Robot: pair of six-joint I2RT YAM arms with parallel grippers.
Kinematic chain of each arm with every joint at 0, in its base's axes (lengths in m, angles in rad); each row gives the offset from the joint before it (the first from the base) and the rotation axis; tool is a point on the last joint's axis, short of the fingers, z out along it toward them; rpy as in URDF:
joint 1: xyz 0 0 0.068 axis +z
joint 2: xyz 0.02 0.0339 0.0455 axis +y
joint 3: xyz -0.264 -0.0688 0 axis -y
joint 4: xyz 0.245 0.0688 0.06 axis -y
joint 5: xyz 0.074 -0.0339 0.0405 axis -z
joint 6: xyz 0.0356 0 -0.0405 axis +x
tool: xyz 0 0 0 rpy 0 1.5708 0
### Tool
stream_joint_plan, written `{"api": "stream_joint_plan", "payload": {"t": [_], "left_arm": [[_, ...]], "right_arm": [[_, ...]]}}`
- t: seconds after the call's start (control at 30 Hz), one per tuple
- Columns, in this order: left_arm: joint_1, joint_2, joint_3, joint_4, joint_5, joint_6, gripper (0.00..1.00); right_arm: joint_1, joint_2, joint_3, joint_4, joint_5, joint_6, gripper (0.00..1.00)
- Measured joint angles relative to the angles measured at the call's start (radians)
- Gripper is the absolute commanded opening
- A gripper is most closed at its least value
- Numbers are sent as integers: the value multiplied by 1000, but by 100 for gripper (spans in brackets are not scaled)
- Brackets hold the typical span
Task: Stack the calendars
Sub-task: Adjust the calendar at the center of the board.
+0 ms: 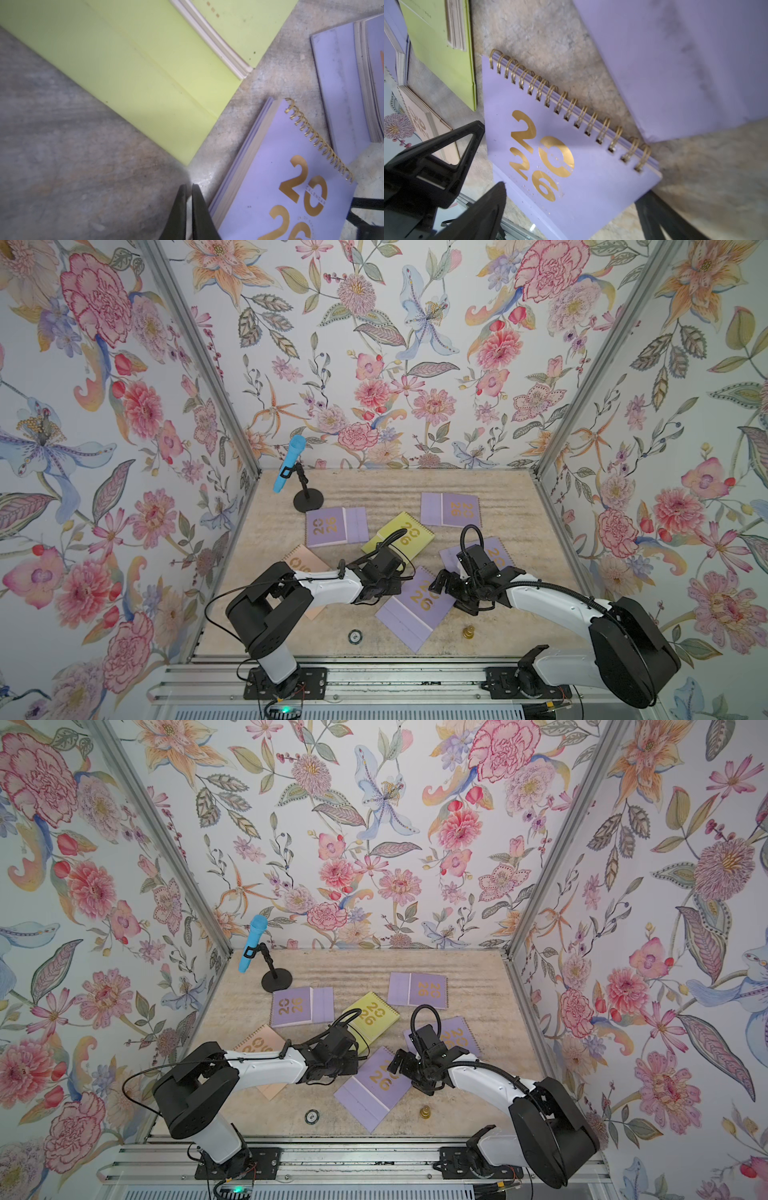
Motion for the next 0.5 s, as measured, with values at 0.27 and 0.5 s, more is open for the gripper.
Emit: {"api": "stream_joint_plan", "payload": {"t": [0.27, 0.5], "left_arm": [[-7, -31, -35, 9, 13, -37, 10], [-12, -47, -55, 13, 24, -70, 10]], "right_arm": [[-14, 106, 82, 15, -29, -19, 99], [-61, 168, 133, 22, -71, -60, 99]]}}
